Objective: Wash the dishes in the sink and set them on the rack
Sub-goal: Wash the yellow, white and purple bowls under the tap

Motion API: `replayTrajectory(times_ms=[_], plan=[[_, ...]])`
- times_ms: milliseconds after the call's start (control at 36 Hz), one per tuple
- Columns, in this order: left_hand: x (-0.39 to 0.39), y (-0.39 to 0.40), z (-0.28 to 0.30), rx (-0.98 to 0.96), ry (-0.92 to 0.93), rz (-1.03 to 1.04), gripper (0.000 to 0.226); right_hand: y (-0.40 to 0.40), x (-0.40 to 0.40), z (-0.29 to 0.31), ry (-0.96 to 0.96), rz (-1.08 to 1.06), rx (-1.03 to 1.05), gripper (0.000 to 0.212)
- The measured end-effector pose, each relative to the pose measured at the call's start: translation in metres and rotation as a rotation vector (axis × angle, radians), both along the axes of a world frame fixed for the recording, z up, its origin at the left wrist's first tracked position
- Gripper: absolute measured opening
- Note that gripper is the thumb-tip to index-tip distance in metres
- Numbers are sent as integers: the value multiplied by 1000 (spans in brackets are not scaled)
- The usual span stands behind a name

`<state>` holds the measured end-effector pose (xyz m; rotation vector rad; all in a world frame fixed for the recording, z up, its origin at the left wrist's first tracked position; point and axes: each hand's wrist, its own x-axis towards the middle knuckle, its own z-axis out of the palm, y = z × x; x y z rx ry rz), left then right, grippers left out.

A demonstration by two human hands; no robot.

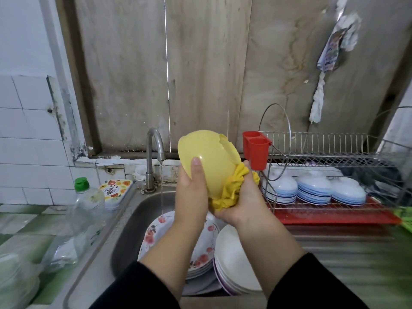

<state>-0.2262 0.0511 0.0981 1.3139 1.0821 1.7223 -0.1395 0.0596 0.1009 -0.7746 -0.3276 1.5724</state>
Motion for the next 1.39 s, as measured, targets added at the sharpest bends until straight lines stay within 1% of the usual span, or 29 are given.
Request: replayTrajectory(times_ms=[28, 83, 111, 139, 194, 278, 306, 333, 361, 444, 472, 500, 528, 556, 639, 722, 778, 833, 861, 889, 972, 1028, 1083, 1111, 1167, 1194, 1250, 1306, 1389], plan=[[-5, 3, 2, -36, -35, -82, 29, -1, 8, 3, -31, -21, 19, 55], [-13, 12, 17, -178, -272, -233, 25, -2, 21, 9, -108, -19, 74, 48], [-16, 18, 23, -240, -385, -268, 26, -4, 26, 12, -134, -1, 89, 46], [-17, 22, 30, -273, -438, -273, 25, -4, 28, 13, -150, 10, 80, 46], [-13, 20, 37, -244, -385, -229, 22, -5, 24, 15, -123, 3, 29, 51], [-3, 11, 21, -60, -86, -95, 28, -1, 12, 9, -15, -38, -27, 66], [0, 5, 12, -28, -18, -82, 28, 0, 10, 6, 29, -38, -32, 71], [2, -1, 5, -21, 7, -111, 27, 0, 8, 3, 61, -36, -35, 73], [4, -6, 2, -43, -31, -190, 26, 0, 9, 2, 73, -38, -36, 72], [-2, -3, 12, -194, -301, -535, 25, -5, 21, 3, 4, -41, 5, 63], [-5, 2, 20, -224, -369, -576, 27, -8, 26, 6, -36, -35, 29, 58], [-9, 6, 28, -253, -437, -561, 29, -10, 30, 8, -70, -30, 43, 53], [-13, 10, 34, -262, -480, -535, 30, -13, 32, 10, -92, -24, 48, 49], [-13, 14, 36, -251, -481, -513, 28, -14, 33, 10, -102, -18, 34, 47], [-3, 11, 28, -193, -316, -510, 22, -12, 27, 7, -55, -5, -55, 48], [9, 0, 7, -138, -98, -525, 13, -12, 22, 5, -23, 8, -77, 38], [13, -5, -4, -107, 69, -536, 14, -16, 21, 8, -22, 1, -77, 37], [12, -8, -10, -77, 193, -588, 15, -19, 23, 9, -46, -13, -81, 38], [11, -9, -12, -68, 236, -619, 21, -22, 23, 10, -57, -19, -85, 39], [10, -8, -13, -76, 263, -653, 27, -24, 23, 12, -73, -25, -89, 40], [11, -12, -12, -151, 312, -759, 33, -26, 25, 13, -144, -76, -80, 45], [15, -15, -7, -253, 231, -844, 42, -26, 25, 11, -192, -116, -35, 50], [18, -18, -2, -330, 134, -931, 46, -25, 23, 7, -270, -196, 38, 51], [18, -18, -1, -353, 97, -953, 50, -25, 21, 4, -348, -265, 80, 48], [17, -19, -3, -368, 35, -1004, 61, -26, 18, 0, -589, -420, 152, 42], [15, -19, -4, -367, 4, -1026, 65, -29, 17, -1, -710, -471, 181, 45], [13, -18, -6, -361, -24, -1075, 73, -37, 17, -2, -926, -498, 221, 50], [12, -19, -3, -371, -48, -1123, 83, -44, 23, -3, -1130, -514, 269, 42], [12, -19, 2, -404, -164, -1156, 89, -53, 35, -6, -1397, -443, 415, 51]])
